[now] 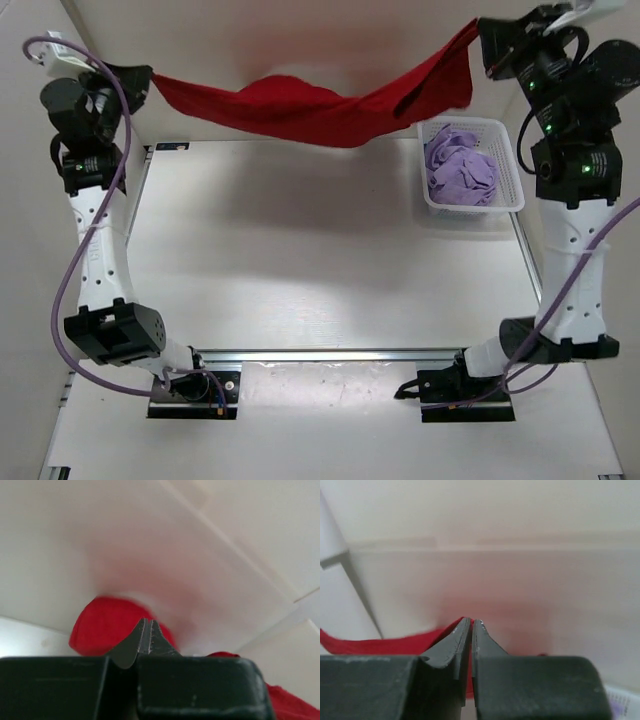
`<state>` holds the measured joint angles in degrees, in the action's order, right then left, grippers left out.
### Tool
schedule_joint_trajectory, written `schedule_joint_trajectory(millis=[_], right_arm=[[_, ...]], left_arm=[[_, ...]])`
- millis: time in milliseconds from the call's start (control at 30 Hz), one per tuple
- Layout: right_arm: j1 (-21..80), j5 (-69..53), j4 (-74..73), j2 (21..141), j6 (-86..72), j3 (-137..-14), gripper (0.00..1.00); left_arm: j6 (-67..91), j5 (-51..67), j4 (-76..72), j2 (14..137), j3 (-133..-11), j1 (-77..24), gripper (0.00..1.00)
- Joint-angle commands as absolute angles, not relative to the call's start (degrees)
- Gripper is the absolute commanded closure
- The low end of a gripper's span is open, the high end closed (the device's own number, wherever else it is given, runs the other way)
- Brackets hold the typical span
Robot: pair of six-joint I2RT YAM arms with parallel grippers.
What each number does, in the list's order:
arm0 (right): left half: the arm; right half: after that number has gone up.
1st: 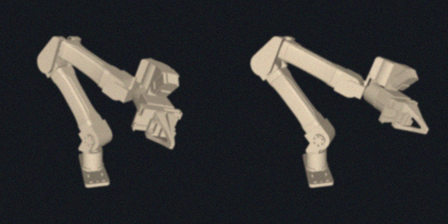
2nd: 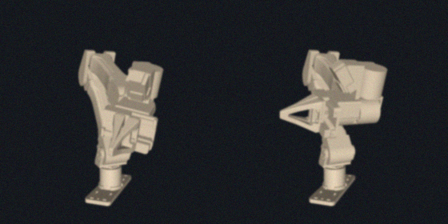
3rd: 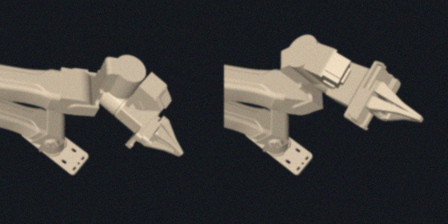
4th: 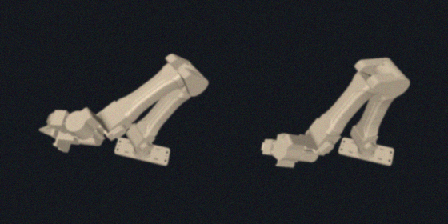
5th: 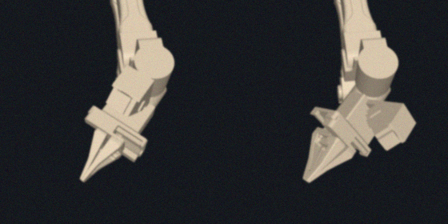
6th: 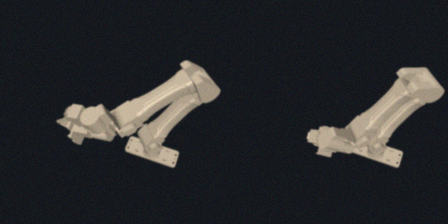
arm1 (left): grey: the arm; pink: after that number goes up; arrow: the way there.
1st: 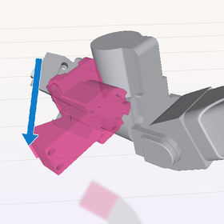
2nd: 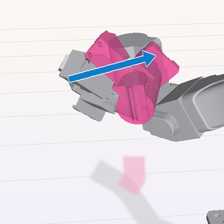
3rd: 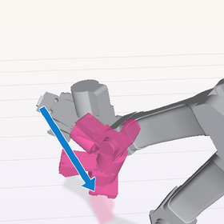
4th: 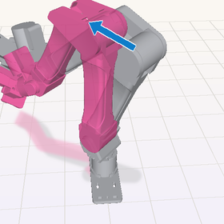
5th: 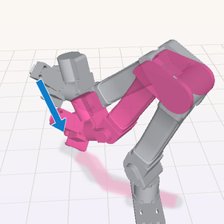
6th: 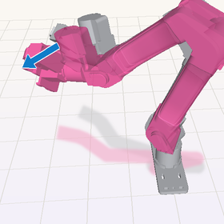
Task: Fold and stack the t-shirts
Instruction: Flatten out the tshirt
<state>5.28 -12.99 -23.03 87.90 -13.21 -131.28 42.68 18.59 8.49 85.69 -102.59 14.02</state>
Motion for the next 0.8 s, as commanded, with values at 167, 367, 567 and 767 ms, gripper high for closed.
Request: schedule_joint_trajectory(millis=[167,367,567,767], right_arm=[[12.47,-3.26,-20.66,65.85,-10.11,-82.31,1.0],[11.95,-7.46,-19.96,51.51,-14.94,-48.45,1.0],[17.56,-8.26,-28.45,40.63,-23.36,-32.97,1.0],[26.42,-3.54,-41.2,27.88,-34.96,-31.46,1.0]], left_arm=[[36.22,12.66,2.99,67.78,-69.02,10.81,1.0],[35.86,13.88,-3.69,57.92,-39.93,14.06,1.0],[34.28,13.28,-1.15,49.94,-26.12,17.14,1.0],[31.47,8.18,7.11,42.37,-22.51,15.56,1.0]])
